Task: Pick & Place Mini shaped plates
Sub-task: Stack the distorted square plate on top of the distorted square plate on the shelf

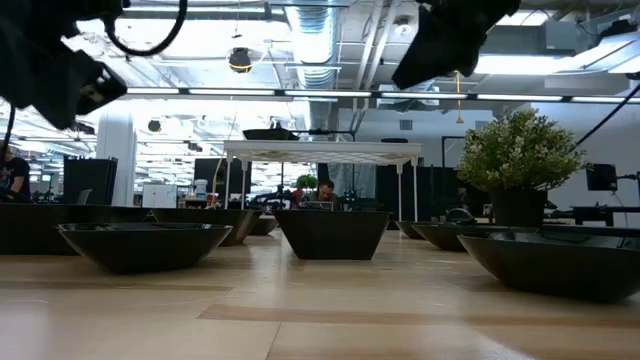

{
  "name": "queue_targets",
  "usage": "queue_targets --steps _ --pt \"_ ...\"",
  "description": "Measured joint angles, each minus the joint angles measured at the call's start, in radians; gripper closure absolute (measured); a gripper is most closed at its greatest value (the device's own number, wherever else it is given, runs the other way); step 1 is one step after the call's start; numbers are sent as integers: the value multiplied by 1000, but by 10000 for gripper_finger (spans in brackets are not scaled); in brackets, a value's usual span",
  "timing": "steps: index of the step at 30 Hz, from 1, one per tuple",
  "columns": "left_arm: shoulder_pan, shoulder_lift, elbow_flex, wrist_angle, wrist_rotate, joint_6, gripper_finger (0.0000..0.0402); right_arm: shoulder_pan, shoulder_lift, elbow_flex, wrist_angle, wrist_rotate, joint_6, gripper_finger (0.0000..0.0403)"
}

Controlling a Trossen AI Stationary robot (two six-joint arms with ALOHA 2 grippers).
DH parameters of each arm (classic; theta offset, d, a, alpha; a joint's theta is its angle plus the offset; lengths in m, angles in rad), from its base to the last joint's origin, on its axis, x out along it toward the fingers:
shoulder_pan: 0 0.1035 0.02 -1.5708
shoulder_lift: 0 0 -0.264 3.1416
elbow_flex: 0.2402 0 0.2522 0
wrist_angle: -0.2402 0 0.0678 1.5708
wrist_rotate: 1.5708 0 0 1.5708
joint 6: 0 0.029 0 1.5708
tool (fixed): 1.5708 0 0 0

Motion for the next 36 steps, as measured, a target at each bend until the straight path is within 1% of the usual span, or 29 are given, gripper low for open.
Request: queue_targets --steps 4,7,12,18,23,29,36 --pt "-16 80 0 30 3 -26 263 14 45 -1 -4 -1 28 285" --pt "-21 130 0 40 29 -37 263 24 66 1 -3 -1 31 285" --pt "-21 191 0 53 43 -80 251 31 65 1 1 2 31 285" --pt "-13 247 0 62 43 -78 228 28 61 1 0 10 29 285" --pt "-13 290 0 62 43 -81 222 27 63 1 -2 10 28 285" --pt "-13 321 0 66 40 -83 235 28 63 1 -2 1 29 285" --pt "-13 322 0 70 40 -83 269 41 63 1 -2 -1 36 285"
